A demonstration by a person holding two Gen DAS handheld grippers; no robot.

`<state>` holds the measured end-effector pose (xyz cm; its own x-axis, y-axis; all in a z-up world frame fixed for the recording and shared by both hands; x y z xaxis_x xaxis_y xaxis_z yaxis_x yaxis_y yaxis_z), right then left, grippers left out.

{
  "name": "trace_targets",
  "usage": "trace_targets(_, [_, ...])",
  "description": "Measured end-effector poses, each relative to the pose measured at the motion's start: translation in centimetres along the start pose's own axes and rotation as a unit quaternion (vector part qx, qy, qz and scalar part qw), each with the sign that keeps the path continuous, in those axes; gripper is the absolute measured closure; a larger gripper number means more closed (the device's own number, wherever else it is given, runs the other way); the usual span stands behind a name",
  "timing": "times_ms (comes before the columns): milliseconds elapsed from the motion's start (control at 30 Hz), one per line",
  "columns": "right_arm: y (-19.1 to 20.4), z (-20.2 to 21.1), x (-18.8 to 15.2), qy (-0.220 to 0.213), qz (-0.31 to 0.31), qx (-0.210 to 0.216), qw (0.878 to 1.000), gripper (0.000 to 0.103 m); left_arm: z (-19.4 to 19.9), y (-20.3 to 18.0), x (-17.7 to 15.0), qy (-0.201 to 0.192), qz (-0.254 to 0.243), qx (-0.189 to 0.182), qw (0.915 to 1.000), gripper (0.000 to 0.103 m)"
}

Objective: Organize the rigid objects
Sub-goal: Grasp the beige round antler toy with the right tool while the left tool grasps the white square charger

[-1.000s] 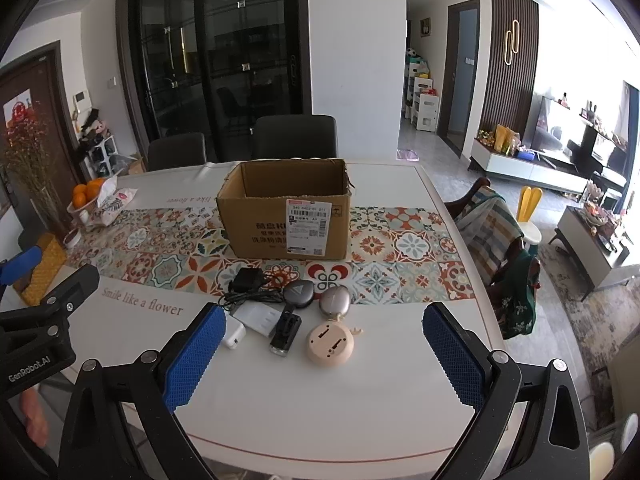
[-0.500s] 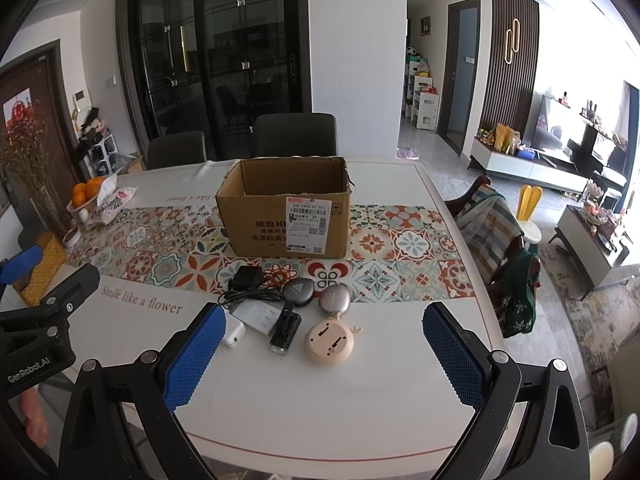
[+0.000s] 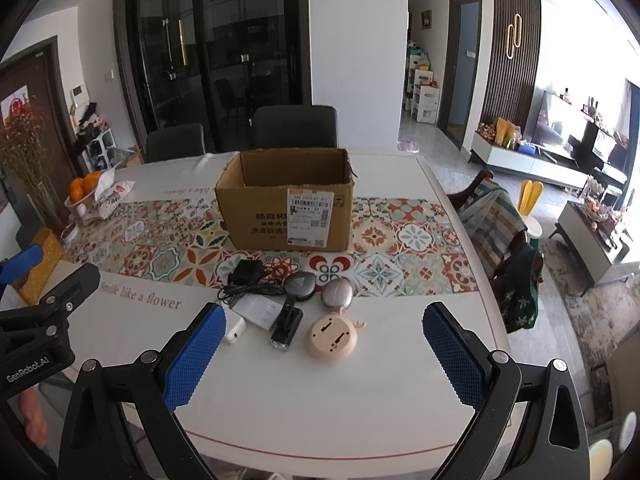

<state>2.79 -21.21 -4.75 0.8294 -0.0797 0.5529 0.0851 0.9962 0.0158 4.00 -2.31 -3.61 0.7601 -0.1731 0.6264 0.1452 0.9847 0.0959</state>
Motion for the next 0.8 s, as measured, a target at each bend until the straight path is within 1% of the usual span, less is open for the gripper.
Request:
trace_targets(100, [0.4, -0.8, -0.1, 0.013, -0.006, -0.002, 1.0, 0.003, -1.1, 0.2, -0.3, 0.017, -0.008, -0.008, 0.9998, 0.0])
trace_targets(200, [0.8, -1.8, -0.5, 0.034, -0.015, -0.002, 0.999, 0.003, -2.8, 0.5, -0.7, 0.046, -0.02, -0.021, 0.9985, 0.0])
trace_targets(333, [0.6, -4.1, -1.5, 0.07, -0.03, -0.002, 0.997, 0.003, -5.2, -0.1, -1.5, 0.088, -0.04, -0.047, 0.9942, 0.0])
trace_targets(433, [0.1, -6.1, -2.2, 0.1, -0.034, 0.0, 0.994, 0.003, -7.0, -0.9, -2.2, 0.123, -0.042, -0.06, 0.9897, 0.0])
trace_targets(500, [-0.3, -7.1, -2.1, 0.118, -0.033, 0.002, 0.992, 0.003, -8.2, -1.6, -2.4, 0.139, -0.042, -0.062, 0.9875, 0.0])
trace_targets(633, [-1.1, -9.8, -1.8, 0.145, -0.013, 0.012, 0.989, 0.003, -10.0, -2.6, -2.3, 0.158, -0.028, -0.05, 0.9857, 0.0])
trace_targets(800, [-2.0, -13.0, -1.2, 0.181, 0.008, 0.038, 0.983, 0.003, -12.0, -3.7, -2.6, 0.175, -0.011, -0.043, 0.9835, 0.0])
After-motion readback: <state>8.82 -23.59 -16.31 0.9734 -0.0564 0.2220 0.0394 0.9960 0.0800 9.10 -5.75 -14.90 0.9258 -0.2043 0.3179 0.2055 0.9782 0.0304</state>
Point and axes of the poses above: each gripper's, at about its wrist camera, not at the fingertips, and z roughly against the way its jaws point, y to its left, x to its top, the point moved 4 cm from there along -z, roughly the way its jaws point, and after that the axes turned 12 degrees about y, right-handed, at the moved point
